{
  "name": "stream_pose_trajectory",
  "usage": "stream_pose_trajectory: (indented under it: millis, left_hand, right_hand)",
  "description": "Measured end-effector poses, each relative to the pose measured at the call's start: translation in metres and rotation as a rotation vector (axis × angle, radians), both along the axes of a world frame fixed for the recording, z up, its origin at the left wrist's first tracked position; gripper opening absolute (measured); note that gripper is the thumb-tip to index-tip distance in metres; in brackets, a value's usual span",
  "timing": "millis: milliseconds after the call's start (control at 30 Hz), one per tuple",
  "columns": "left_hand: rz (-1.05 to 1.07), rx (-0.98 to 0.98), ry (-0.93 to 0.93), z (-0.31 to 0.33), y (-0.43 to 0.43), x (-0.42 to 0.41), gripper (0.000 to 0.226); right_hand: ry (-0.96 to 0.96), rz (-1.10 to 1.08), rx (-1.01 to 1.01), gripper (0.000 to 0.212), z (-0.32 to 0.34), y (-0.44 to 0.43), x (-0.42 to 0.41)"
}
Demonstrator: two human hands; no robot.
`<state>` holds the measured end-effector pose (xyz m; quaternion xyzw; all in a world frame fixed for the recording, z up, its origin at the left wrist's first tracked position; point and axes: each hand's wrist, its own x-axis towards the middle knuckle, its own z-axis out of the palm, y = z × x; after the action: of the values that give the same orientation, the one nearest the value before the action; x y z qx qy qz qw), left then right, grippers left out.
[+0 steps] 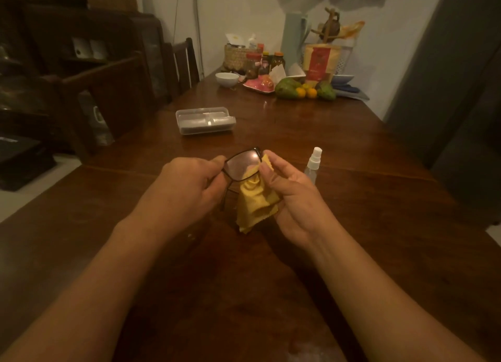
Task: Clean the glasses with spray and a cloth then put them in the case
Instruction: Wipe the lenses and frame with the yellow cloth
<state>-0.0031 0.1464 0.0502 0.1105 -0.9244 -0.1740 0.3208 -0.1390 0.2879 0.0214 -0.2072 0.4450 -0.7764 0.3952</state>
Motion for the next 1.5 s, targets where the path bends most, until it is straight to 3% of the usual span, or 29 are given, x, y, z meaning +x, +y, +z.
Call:
stream_pose_trajectory:
  millis: [233,367,600,800,867,967,1033,1233,1500]
  left_hand:
    - [-0.003,-0.042,-0.024,0.002,0.005,0.0,0.052]
    - [0.015,-0.018,0.008,-0.002,-0.003,-0.001,0.038]
    - [0.091,-0.026,0.013,-0.004,-0.012,-0.001,0.038]
    - [0.098,-0.031,-0.098,-0.006,-0.006,-0.005,0.039]
    - [0.074,-0.036,-0.142,-0.005,-0.002,-0.007,0.032]
    - [0.051,-0.037,-0.163,-0.003,0.002,-0.007,0.019]
    - [0.05,-0.038,-0.145,-0.002,0.001,-0.006,0.015]
    - [0.053,-0.079,-0.077,0.0,-0.003,-0.003,0.027]
    - [0.064,-0.077,-0.093,0.0,-0.003,-0.004,0.022]
  right_hand:
    - [-0.018,0.042,-0.075,0.049,0.002,0.001,0.001]
    - [0.106,0.089,0.046,0.041,0.004,0.003,0.001]
    - [0.197,-0.285,0.084,0.03,0.009,0.006,-0.003]
    - [0.73,-0.438,0.061,0.022,0.005,-0.001,0.014]
    - [1.052,-0.49,0.11,0.023,-0.001,-0.003,0.017]
    - [1.686,-0.668,0.271,0.022,-0.009,-0.002,0.015]
    - [1.863,-0.762,0.325,0.02,-0.007,0.001,0.014]
    - [1.942,-0.892,0.477,0.016,-0.004,0.006,0.007]
    - [1.949,-0.582,0.367,0.033,-0.012,-0.003,0.012]
